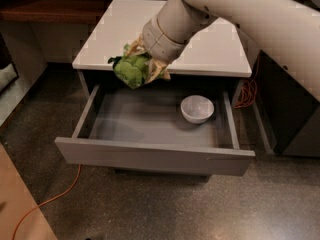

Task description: Pick green rice chip bag from top drawer and place on counter

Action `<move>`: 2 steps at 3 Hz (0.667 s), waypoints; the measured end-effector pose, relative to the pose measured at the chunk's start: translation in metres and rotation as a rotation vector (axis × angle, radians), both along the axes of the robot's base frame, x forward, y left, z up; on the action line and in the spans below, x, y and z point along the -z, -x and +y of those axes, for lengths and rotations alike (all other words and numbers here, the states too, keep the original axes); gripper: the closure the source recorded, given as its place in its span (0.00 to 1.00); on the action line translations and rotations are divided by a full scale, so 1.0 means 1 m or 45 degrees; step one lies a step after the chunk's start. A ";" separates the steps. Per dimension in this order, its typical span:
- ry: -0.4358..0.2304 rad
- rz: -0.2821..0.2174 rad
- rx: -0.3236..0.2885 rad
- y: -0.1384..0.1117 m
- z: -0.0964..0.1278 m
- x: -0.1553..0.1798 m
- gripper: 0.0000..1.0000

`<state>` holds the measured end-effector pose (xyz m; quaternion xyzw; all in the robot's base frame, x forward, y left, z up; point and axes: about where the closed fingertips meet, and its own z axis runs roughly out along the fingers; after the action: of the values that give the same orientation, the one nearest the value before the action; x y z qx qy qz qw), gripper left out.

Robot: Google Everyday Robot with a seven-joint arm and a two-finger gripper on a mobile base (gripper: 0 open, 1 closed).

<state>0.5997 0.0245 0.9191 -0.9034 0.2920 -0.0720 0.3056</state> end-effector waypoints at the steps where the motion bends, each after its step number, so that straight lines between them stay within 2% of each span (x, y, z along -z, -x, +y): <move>1: 0.015 -0.041 0.029 -0.013 0.000 -0.020 1.00; 2: 0.045 -0.086 0.143 -0.066 -0.005 -0.030 1.00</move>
Offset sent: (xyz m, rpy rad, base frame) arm 0.1091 -0.0152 0.0415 -0.0500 -0.0962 -0.2026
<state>0.6656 0.0190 0.9496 -0.8879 0.3303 -0.1246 0.2950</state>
